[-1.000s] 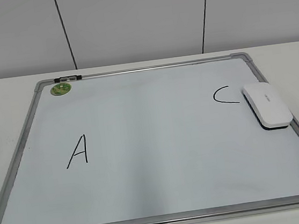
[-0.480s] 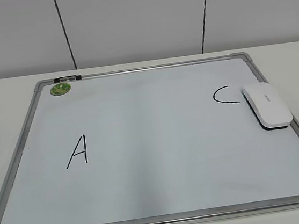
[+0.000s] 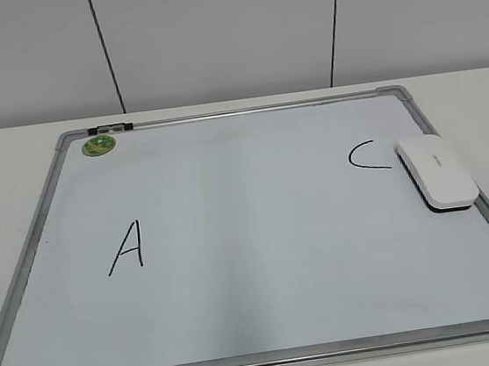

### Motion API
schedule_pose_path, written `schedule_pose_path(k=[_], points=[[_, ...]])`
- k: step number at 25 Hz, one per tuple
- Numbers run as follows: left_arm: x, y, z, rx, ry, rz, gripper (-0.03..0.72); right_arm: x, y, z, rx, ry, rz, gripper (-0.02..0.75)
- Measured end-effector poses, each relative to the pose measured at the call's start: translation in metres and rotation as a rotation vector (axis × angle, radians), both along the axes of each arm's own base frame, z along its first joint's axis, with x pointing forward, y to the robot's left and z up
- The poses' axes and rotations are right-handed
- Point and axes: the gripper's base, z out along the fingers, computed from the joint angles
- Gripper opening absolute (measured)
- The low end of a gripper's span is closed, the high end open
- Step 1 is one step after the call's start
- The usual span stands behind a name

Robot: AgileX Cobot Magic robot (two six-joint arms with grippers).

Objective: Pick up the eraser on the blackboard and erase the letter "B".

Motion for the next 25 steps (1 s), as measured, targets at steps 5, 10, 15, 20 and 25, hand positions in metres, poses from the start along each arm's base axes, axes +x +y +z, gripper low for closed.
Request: schedule_pose_path(k=[5, 10, 15, 20, 25], points=[[-0.012, 0.0, 0.001, 0.002, -0.074, 0.002, 0.499, -0.014, 0.0, 0.0, 0.0, -0.088, -0.002, 0.573], [-0.023, -0.001, 0.001, 0.003, -0.134, 0.003, 0.498, -0.016, 0.0, -0.001, 0.0, -0.105, -0.003, 0.574], [-0.029, -0.001, 0.0, 0.004, -0.163, 0.003, 0.495, -0.016, 0.0, -0.001, 0.0, -0.105, -0.003, 0.574], [-0.029, -0.001, 0.0, 0.004, -0.161, 0.003, 0.493, -0.016, 0.0, -0.001, -0.002, -0.105, -0.004, 0.573], [-0.029, -0.001, 0.0, 0.004, -0.161, 0.003, 0.491, -0.016, 0.0, -0.001, -0.002, -0.105, -0.004, 0.573]])
